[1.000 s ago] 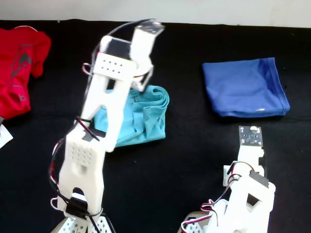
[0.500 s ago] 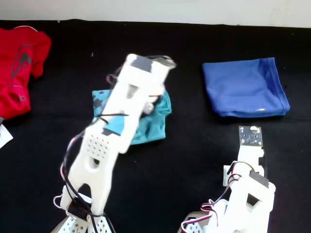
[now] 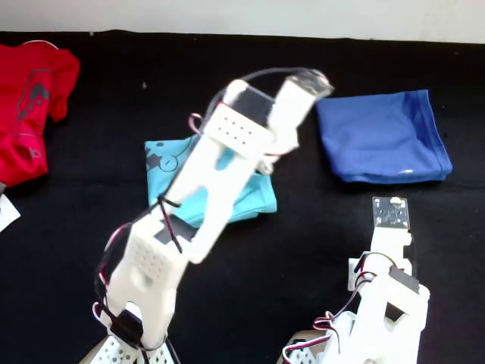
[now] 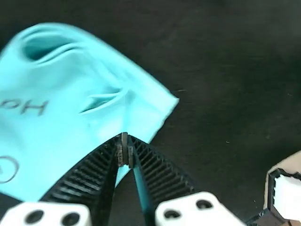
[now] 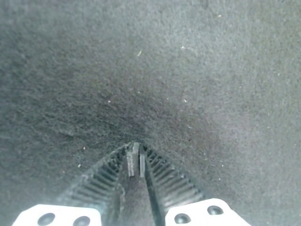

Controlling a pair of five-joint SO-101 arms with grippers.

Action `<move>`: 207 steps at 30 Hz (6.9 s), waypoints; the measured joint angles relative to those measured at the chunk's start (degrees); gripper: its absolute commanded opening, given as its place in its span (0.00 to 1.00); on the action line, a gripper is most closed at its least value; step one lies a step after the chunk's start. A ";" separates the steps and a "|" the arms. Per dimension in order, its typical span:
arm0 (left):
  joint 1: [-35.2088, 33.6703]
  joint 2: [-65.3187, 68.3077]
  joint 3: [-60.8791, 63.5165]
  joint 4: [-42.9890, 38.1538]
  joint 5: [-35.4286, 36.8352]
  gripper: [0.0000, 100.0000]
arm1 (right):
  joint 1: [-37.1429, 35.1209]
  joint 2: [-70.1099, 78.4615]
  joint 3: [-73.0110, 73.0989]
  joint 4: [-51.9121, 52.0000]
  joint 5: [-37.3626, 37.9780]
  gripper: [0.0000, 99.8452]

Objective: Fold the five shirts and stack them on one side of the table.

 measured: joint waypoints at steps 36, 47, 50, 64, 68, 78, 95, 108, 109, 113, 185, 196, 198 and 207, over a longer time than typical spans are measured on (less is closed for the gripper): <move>-4.66 -1.41 0.09 -5.27 0.09 0.01 | 0.00 0.00 0.00 0.00 0.00 0.01; -10.99 9.23 0.09 -17.32 0.00 0.01 | 0.00 0.00 0.00 0.00 0.00 0.01; -11.16 11.78 0.09 -22.33 0.18 0.01 | 0.00 0.00 0.00 0.00 0.00 0.01; -10.55 21.63 0.00 -39.56 0.18 0.01 | 0.00 0.00 0.00 0.00 0.00 0.01; -11.96 20.57 -4.13 -35.16 0.18 0.01 | 0.00 0.00 0.00 0.00 0.00 0.01; -19.08 13.10 -17.32 -11.52 0.00 0.01 | 0.00 0.00 0.00 0.00 0.00 0.01; -32.79 13.10 10.55 -14.24 0.18 0.01 | 0.00 0.00 0.00 0.00 0.00 0.01; -38.24 12.13 15.65 -17.85 0.26 0.01 | 0.00 0.00 0.00 0.00 0.00 0.01; -38.33 12.13 15.12 -16.70 0.26 0.01 | 0.00 0.00 0.00 0.00 0.00 0.01; -38.95 11.52 11.69 -10.55 0.09 0.01 | 0.00 0.00 0.00 0.00 0.00 0.01; -56.62 -69.19 126.07 -63.74 0.26 0.01 | 0.00 -0.18 -0.09 0.26 0.00 0.01; -56.62 -69.98 126.77 -64.18 0.26 0.01 | -16.35 -9.41 -34.46 36.75 -12.48 0.01; -56.53 -69.98 126.77 -64.18 0.26 0.01 | -20.92 -9.41 -42.46 38.59 -14.68 0.01; -56.53 -69.98 126.77 -64.53 0.26 0.01 | -33.32 19.08 -65.41 41.05 -21.89 0.20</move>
